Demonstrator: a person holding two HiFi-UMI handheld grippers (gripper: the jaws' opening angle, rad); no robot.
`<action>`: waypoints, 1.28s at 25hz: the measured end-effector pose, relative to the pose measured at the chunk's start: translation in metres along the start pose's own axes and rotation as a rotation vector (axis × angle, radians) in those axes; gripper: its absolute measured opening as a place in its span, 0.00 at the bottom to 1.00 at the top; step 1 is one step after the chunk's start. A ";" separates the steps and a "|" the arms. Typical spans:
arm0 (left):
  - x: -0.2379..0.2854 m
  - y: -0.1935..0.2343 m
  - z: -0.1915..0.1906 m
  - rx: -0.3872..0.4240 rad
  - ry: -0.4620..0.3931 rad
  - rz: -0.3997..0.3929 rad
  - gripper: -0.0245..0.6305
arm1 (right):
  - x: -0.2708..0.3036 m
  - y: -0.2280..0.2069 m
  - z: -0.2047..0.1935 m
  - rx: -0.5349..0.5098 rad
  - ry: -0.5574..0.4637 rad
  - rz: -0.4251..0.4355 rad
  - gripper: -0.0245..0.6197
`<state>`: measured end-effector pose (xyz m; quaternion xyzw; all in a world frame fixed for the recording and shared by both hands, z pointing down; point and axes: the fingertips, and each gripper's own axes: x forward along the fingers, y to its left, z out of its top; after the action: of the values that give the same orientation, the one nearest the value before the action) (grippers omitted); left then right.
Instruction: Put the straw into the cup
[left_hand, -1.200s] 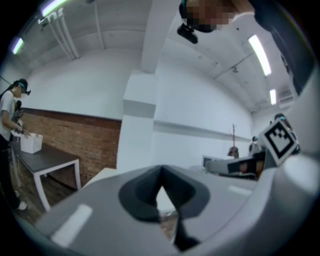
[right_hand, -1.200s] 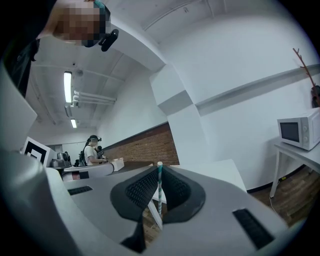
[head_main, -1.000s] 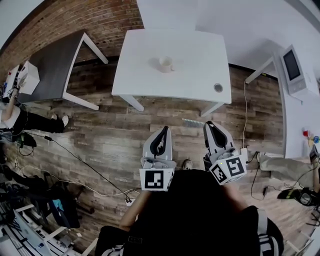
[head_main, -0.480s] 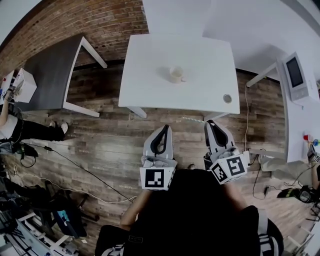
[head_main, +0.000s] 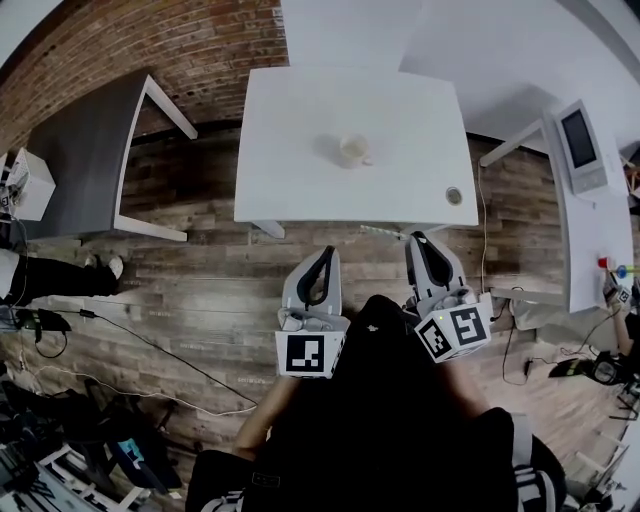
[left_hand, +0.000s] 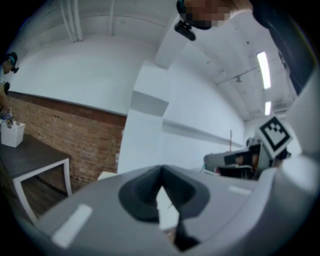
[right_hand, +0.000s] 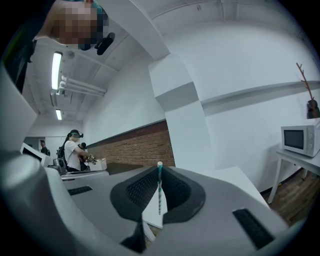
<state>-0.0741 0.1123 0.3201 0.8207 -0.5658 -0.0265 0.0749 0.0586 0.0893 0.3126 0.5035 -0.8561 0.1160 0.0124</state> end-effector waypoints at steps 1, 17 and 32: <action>-0.001 0.000 0.000 -0.015 -0.004 0.003 0.04 | 0.000 0.001 0.001 -0.004 0.002 0.000 0.08; 0.037 0.029 -0.007 -0.012 0.033 0.065 0.04 | 0.050 -0.022 0.005 -0.018 0.026 0.027 0.08; 0.137 0.033 -0.018 0.016 0.121 0.090 0.04 | 0.133 -0.098 0.014 0.009 0.060 0.077 0.08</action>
<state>-0.0529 -0.0250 0.3487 0.7951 -0.5968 0.0310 0.1037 0.0792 -0.0733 0.3351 0.4665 -0.8736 0.1352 0.0312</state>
